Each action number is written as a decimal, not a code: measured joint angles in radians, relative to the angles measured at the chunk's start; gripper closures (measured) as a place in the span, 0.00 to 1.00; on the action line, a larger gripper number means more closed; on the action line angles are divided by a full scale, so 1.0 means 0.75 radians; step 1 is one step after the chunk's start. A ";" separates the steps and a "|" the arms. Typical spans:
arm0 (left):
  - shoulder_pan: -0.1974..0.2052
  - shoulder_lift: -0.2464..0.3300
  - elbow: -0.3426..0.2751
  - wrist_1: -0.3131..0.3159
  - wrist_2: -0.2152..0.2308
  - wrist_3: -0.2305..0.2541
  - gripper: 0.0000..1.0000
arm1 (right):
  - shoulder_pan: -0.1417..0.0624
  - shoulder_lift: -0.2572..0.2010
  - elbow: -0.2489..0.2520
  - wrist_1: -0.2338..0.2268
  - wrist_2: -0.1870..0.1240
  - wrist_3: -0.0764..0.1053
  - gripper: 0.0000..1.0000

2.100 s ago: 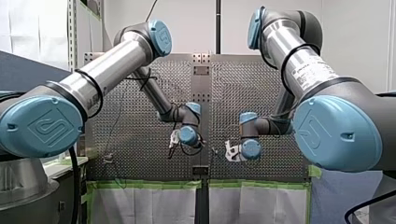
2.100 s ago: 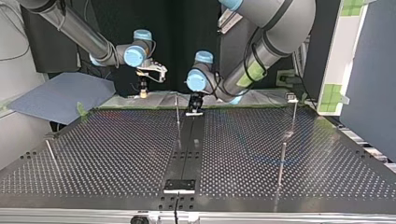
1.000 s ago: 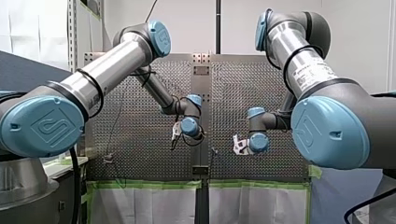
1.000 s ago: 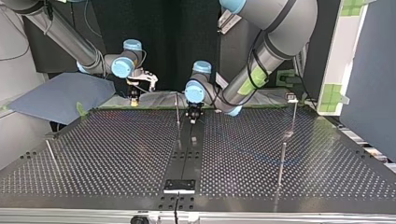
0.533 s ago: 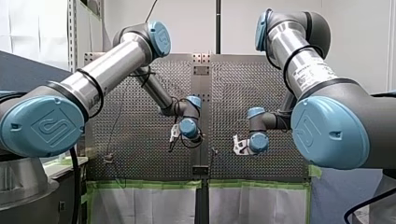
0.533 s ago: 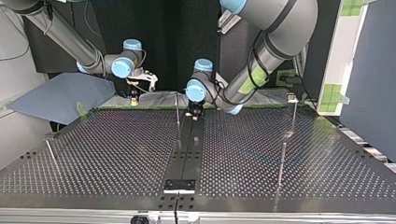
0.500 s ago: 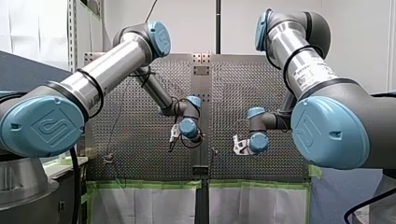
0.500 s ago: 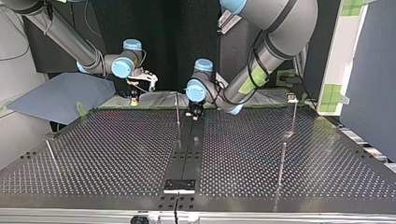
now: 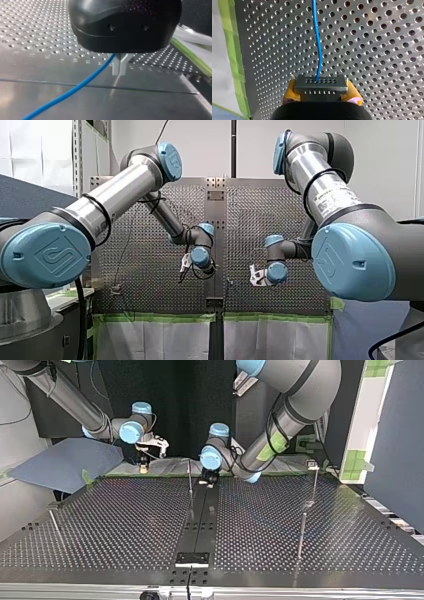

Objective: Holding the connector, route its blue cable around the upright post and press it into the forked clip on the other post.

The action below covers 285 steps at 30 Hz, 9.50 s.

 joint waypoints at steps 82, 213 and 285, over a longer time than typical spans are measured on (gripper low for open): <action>-0.293 0.188 -0.483 0.227 -0.211 -0.196 0.00 | 0.008 0.000 0.001 0.069 -0.040 0.030 1.00; -0.249 0.188 -0.483 0.228 -0.054 -0.271 0.00 | 0.008 -0.098 0.144 0.051 -0.324 0.068 1.00; -0.053 0.183 -0.534 0.377 0.063 -0.518 0.00 | 0.132 -0.186 0.207 0.112 -0.392 0.073 1.00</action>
